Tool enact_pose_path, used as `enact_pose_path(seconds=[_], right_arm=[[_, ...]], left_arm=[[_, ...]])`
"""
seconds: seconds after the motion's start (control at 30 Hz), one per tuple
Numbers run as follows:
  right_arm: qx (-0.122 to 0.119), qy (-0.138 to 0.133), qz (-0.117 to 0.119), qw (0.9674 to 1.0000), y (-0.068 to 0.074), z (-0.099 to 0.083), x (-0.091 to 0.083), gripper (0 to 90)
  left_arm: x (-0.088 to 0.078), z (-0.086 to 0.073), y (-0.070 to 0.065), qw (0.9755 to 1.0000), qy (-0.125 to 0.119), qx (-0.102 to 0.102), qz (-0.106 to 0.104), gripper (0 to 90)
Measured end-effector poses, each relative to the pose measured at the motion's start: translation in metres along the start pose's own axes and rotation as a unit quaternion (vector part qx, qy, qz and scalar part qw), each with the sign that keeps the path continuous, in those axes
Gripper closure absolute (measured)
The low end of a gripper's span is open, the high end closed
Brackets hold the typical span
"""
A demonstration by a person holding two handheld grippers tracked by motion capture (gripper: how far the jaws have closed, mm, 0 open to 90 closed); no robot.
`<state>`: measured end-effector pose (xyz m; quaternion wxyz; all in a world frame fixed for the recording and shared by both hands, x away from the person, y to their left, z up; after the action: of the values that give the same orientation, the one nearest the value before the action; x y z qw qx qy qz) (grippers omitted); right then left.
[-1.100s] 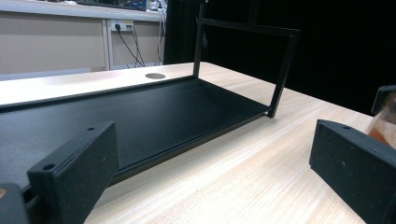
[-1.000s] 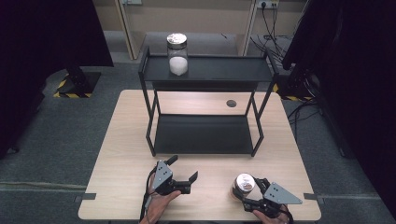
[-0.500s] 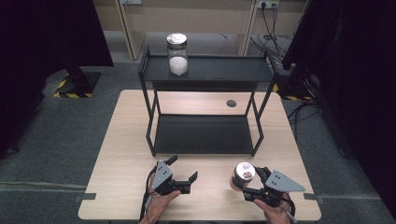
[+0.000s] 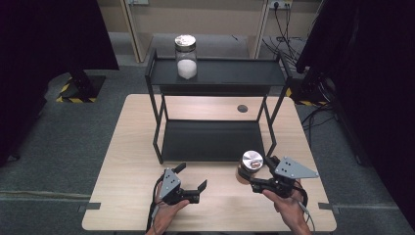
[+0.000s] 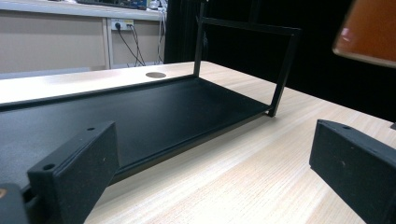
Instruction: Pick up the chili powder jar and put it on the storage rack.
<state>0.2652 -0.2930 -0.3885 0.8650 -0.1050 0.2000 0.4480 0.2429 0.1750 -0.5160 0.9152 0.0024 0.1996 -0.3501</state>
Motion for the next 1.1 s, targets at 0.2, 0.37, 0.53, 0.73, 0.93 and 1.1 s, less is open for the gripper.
enact_pose_path(seconds=[0.2,0.37,0.53,0.73,0.93,1.1], right_arm=[[-0.008,0.003,0.008,0.9999,-0.006,0.024,0.003,32.4],[-0.013,0.001,0.012,0.9998,-0.011,0.046,0.005,32.4],[-0.016,-0.003,0.017,0.9997,-0.017,0.068,0.007,32.4],[-0.018,-0.002,0.016,0.9997,-0.022,0.092,0.008,32.4],[-0.020,-0.002,0.018,0.9996,-0.028,0.117,0.011,32.4],[-0.025,0.000,0.015,0.9996,-0.032,0.139,0.014,32.4]], left_arm=[[0.000,0.000,0.000,1.0000,0.001,0.000,-0.001,1.1],[0.000,0.000,0.000,1.0000,0.001,0.000,-0.001,1.1],[0.000,0.000,0.000,1.0000,0.001,0.000,-0.001,1.1],[0.000,0.000,0.000,1.0000,0.002,0.000,-0.002,1.1],[0.000,0.000,0.000,1.0000,0.004,0.000,-0.003,1.1],[0.000,0.000,0.000,1.0000,0.003,0.000,-0.002,1.1]])
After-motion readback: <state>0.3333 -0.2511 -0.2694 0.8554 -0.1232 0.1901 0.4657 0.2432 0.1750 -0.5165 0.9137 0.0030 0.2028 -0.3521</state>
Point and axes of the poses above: each handheld gripper's, and its own axes: x roughly forward along the jaws, z roughly out of its top, y roughly to its left, the point moved 4 cm from there along x, roughly forward along the jaws, and after that the axes turned 15 degrees about y, right-handed, at the moved point
